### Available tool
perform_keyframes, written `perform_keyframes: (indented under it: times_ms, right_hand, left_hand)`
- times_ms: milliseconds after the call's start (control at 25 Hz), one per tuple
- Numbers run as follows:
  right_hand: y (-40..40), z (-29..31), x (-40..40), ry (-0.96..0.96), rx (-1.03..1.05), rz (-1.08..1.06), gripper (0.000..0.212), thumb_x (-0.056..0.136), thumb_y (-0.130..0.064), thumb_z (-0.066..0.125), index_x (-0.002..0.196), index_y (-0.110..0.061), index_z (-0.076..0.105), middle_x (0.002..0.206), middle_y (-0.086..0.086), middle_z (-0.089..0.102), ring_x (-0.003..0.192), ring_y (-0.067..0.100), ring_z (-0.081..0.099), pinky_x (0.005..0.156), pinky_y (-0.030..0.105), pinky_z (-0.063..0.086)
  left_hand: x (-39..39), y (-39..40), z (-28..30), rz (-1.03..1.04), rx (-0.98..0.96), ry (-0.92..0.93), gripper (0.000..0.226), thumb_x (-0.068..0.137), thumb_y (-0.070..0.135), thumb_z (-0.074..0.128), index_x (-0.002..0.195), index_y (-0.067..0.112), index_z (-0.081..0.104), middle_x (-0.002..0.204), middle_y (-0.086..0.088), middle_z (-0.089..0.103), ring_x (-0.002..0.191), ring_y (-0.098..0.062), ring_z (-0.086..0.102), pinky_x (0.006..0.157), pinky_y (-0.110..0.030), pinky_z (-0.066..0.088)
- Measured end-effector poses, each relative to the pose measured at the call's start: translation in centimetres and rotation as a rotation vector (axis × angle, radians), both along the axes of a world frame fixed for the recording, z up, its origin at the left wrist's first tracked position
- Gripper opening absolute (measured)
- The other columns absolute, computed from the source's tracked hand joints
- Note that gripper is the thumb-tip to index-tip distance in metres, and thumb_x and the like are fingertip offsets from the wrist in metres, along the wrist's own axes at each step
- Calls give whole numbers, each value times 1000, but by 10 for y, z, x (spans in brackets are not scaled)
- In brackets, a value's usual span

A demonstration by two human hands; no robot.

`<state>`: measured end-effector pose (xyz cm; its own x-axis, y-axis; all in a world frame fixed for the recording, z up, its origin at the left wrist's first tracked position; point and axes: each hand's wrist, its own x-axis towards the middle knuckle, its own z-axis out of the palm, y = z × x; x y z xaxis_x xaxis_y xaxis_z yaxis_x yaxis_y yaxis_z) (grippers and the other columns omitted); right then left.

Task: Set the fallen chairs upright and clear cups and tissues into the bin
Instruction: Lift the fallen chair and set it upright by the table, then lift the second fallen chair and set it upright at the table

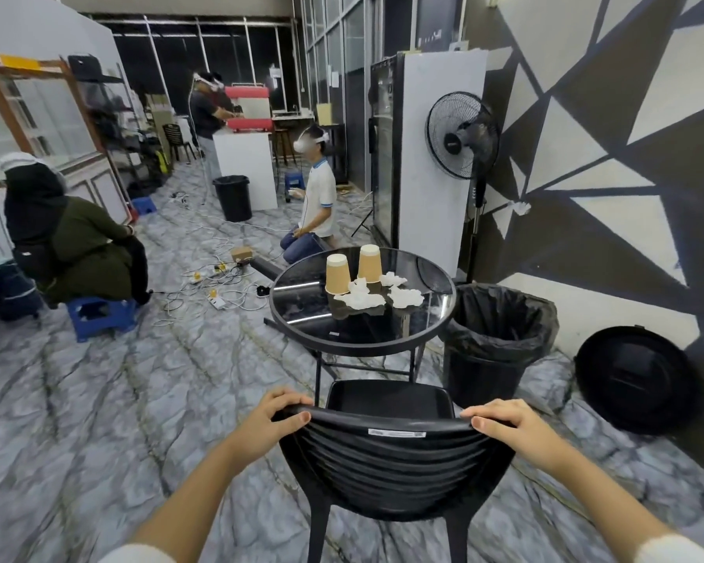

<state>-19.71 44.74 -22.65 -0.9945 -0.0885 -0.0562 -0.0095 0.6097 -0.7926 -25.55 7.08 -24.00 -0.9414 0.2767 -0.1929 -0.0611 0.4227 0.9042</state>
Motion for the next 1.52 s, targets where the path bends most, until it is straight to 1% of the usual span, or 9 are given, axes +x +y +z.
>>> perform_keyframes:
  times_ms: [80,160,240,320,440,600,960,1400,1520]
  right_hand:
    - [-5,7,-3,-76,70,-41,50,58,-83,54,85,-46,73,85,-23,71,95,-5,57,106,41,29]
    - [-14,19,-10,-175,200,-63,30,77,-63,56,95,-44,70,101,-26,67,105,0,52,113,51,8]
    - [-32,33,-28,-150,260,-72,32,82,-49,60,112,-37,64,116,-14,65,114,13,57,114,45,23]
    - [-64,55,-52,-87,268,-29,53,84,-46,60,132,-27,50,136,-2,54,125,21,51,108,34,36]
    - [-136,95,-89,-63,378,84,71,86,-48,57,144,-16,30,150,6,37,135,24,38,109,32,31]
    - [-246,138,-143,-27,480,129,74,84,-52,56,142,-12,31,148,10,38,133,28,38,106,35,33]
    - [-435,184,-237,10,578,167,77,85,-58,51,136,-3,39,142,16,45,127,31,44,104,37,37]
    - [-503,181,-423,59,512,150,58,92,-41,50,125,7,49,131,28,51,121,36,47,100,38,37]
    - [-503,185,-483,37,529,155,52,92,-36,50,125,4,50,130,22,56,119,32,50,98,35,39]
  left_hand:
    - [-4,-3,6,-36,-62,-19,20,86,27,64,106,26,66,121,6,45,109,1,44,98,-25,32]
    - [-10,-4,16,-97,-127,-45,21,79,36,70,100,31,68,113,3,53,106,-3,50,95,-22,36]
    - [-19,-7,31,-171,-194,-56,34,72,51,70,101,33,68,109,6,61,104,-8,55,94,-19,40]
    - [-32,-13,50,-204,-316,-18,37,84,50,57,117,34,60,125,6,57,111,-8,50,98,-23,35]
    - [-61,-38,80,-172,-583,192,52,87,57,45,133,34,45,148,1,38,133,-18,36,108,-37,27]
    - [-109,-111,127,-148,-847,314,80,73,77,33,141,34,32,154,-1,28,140,-22,25,113,-52,22]
    - [-193,-290,194,-5,-916,361,90,72,80,34,144,27,26,155,-5,26,140,-28,25,112,-52,25]
    - [-346,-352,189,10,-917,381,76,85,65,40,146,21,24,155,-5,25,139,-27,27,110,-43,28]
    - [-411,-357,194,-1,-930,375,78,84,66,40,145,21,23,154,-6,28,138,-28,29,112,-46,29]
